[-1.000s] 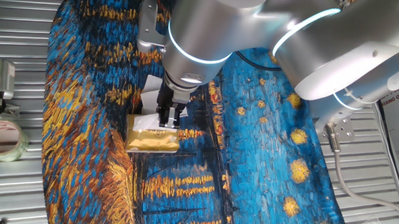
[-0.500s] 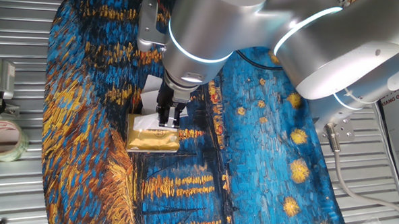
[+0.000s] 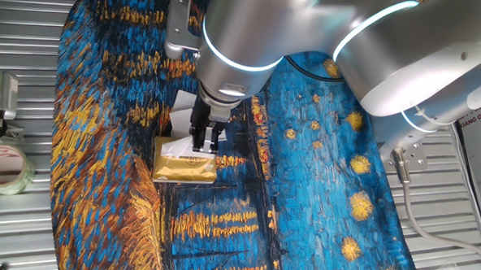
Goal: Pull out a napkin
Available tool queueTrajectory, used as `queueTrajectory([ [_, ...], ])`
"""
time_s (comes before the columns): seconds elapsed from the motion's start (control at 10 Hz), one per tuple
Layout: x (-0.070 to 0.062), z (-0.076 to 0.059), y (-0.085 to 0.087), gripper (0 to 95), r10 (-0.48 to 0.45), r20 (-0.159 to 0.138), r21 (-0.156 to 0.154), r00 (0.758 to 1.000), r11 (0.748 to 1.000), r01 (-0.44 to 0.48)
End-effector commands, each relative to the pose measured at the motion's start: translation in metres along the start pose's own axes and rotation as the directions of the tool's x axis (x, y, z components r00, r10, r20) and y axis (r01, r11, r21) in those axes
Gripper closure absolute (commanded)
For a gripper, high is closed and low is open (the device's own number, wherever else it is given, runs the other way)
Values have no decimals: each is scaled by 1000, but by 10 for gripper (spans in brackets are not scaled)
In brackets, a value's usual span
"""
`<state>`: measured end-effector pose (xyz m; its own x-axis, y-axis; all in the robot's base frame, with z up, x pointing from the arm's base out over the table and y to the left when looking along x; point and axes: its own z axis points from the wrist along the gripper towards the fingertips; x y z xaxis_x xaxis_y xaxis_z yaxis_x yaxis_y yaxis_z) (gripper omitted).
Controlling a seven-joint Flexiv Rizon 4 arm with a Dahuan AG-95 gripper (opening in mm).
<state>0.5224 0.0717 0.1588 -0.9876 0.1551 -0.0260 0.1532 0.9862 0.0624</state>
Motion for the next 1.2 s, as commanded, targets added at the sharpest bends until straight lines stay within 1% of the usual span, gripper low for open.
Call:
queueTrajectory([
  [0.1, 0, -3, 1, 950, 1, -3, 0, 1000, 1000, -1],
  [0.6, 2, -11, 3, 950, 5, -9, -6, 1000, 1000, -5],
  [1.2, 4, -17, 5, 950, 11, -13, -8, 1000, 1000, -11],
])
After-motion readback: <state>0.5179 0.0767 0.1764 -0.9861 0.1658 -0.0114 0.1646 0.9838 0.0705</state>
